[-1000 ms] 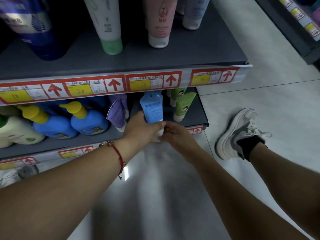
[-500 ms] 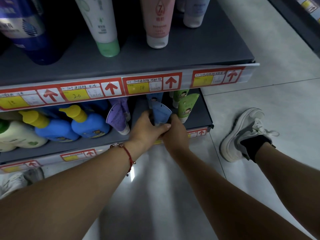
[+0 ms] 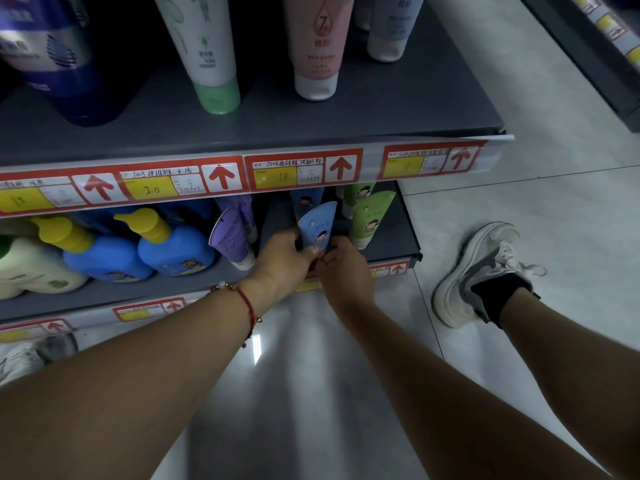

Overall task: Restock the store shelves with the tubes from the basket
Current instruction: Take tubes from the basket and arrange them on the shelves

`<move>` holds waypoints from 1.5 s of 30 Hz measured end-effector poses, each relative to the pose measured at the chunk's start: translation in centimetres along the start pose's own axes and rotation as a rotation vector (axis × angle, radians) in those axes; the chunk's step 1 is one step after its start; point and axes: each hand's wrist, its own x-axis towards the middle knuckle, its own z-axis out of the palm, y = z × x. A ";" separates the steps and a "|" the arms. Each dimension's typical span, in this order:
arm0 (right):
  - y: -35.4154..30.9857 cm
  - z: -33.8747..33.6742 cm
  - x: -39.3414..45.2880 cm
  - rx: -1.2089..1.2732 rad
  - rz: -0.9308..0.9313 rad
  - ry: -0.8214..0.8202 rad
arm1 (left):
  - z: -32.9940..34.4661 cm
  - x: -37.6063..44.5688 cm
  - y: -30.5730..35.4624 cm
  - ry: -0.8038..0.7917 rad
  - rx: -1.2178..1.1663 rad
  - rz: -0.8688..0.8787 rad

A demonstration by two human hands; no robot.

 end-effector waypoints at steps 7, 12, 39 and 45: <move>-1.1 0.1 0.5 0.003 0.059 0.032 | 0.1 0.9 -0.8 0.027 -0.030 -0.048; -1.4 0.1 0.5 0.021 0.091 0.036 | 0.3 0.5 -0.6 0.032 0.012 -0.057; -7.0 4.6 -5.9 0.033 -0.169 -0.123 | -11.9 -5.1 -2.6 0.156 0.298 0.140; -7.4 3.7 -6.1 -0.034 -0.264 -0.323 | -13.8 -8.2 -3.0 0.009 0.051 0.161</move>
